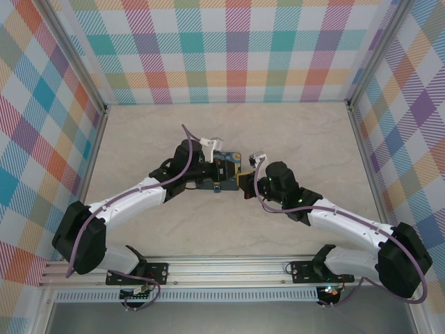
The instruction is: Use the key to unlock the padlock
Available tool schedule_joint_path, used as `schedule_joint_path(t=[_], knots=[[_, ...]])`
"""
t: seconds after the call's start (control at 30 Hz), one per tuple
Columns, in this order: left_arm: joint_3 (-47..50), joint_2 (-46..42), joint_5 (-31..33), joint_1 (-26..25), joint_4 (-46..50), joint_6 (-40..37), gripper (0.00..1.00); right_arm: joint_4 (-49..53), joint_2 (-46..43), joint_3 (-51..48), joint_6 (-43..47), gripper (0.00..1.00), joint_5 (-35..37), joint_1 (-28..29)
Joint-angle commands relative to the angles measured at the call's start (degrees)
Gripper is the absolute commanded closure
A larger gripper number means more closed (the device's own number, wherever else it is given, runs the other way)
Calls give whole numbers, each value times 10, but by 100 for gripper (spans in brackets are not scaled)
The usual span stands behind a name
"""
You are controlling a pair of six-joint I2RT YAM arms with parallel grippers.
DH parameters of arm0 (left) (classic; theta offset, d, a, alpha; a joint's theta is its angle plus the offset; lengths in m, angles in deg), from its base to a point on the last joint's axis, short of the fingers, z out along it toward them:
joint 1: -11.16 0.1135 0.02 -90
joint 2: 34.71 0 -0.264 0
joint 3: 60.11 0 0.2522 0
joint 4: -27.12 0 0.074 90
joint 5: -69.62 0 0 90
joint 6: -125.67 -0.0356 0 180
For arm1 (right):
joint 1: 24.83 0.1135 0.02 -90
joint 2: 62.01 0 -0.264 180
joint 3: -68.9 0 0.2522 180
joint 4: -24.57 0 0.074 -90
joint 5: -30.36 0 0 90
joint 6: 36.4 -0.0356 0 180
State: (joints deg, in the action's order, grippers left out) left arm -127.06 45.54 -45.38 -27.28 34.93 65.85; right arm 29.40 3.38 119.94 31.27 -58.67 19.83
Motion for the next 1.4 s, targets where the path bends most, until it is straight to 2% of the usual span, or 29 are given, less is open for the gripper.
schedule_joint_path(t=[0.0, 0.1, 0.3, 0.47, 0.57, 0.67, 0.8, 0.93, 1.13, 1.37], knots=[[-20, 5, -3, -9, 6, -13, 74, -35, -10, 11, -13, 100, -9, 5], [-21, 7, -3, -9, 7, -13, 77, -39, -10, 12, -16, 100, -10, 5], [-23, -1, 9, -9, 19, -23, 91, -34, -13, 13, -16, 100, -12, 5], [-31, -26, 40, -9, 56, -57, 100, -7, -29, 12, -6, 95, -21, 3], [-45, -44, 58, -6, 91, -84, 100, 1, -45, 3, -5, 89, -36, -11], [-49, -67, 75, 3, 114, -104, 100, -9, -62, -11, -17, 82, -89, -46], [-49, -85, 80, 28, 132, -112, 100, -36, -75, -27, -46, 72, -204, -108], [-48, -98, 69, 55, 144, -115, 100, -101, -86, -56, -85, 57, -310, -172], [-47, -113, 40, 74, 148, -126, 100, -203, -91, -93, -128, 44, -375, -218], [-62, -121, -11, 78, 143, -131, 100, -335, -48, -89, -193, 37, -431, -222]])
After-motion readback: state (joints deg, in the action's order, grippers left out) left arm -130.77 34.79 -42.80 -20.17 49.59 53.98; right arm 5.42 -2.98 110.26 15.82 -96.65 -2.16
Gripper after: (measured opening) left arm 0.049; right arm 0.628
